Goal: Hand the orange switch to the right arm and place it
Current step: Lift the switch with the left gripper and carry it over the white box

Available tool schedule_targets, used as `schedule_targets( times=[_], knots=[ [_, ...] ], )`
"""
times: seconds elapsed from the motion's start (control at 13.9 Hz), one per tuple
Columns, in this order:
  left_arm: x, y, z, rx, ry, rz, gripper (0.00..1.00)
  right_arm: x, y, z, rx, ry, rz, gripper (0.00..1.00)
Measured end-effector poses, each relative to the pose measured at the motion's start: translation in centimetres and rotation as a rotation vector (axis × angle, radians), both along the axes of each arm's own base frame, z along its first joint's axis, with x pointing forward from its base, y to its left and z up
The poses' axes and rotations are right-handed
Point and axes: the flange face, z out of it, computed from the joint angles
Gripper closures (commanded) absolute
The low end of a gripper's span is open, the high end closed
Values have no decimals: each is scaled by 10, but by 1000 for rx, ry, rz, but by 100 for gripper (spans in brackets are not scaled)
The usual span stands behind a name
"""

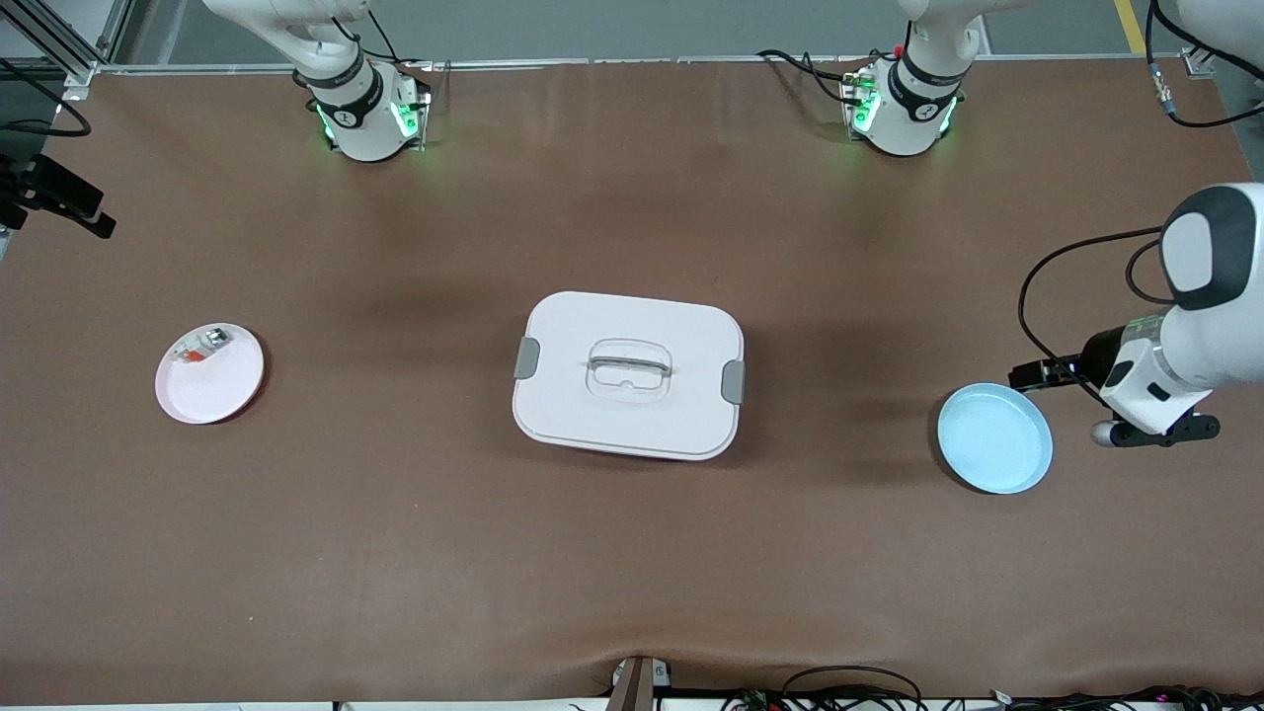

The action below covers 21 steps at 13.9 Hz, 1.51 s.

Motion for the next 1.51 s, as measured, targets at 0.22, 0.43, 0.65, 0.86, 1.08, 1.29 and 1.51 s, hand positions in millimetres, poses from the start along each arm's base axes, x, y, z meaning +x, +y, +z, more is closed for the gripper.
schedule_targets(
  times=[0.22, 0.43, 0.65, 0.86, 1.08, 1.29, 1.51],
  knots=[
    [-5, -16, 49, -94, 31, 86, 64, 0, 0, 0, 0, 0, 0, 0],
    [-9, -40, 78, -160, 34, 174, 64, 0, 0, 0, 0, 0, -1, 0],
    [-12, -75, 83, -198, 75, 259, 64, 0, -1, 0, 0, 0, -1, 0],
    [-14, -102, 100, -219, 87, 322, 64, 0, 0, 0, 0, -1, -1, 0],
    [-19, -133, 111, -227, 120, 410, 64, 0, 0, 0, 0, -3, 0, 0],
    [-23, -168, 120, -224, 138, 530, 64, 0, 0, 0, 0, -3, 0, 0],
    [-27, -202, 130, -236, 140, 660, 64, 0, 0, 0, 0, -3, 1, 0]
  ],
)
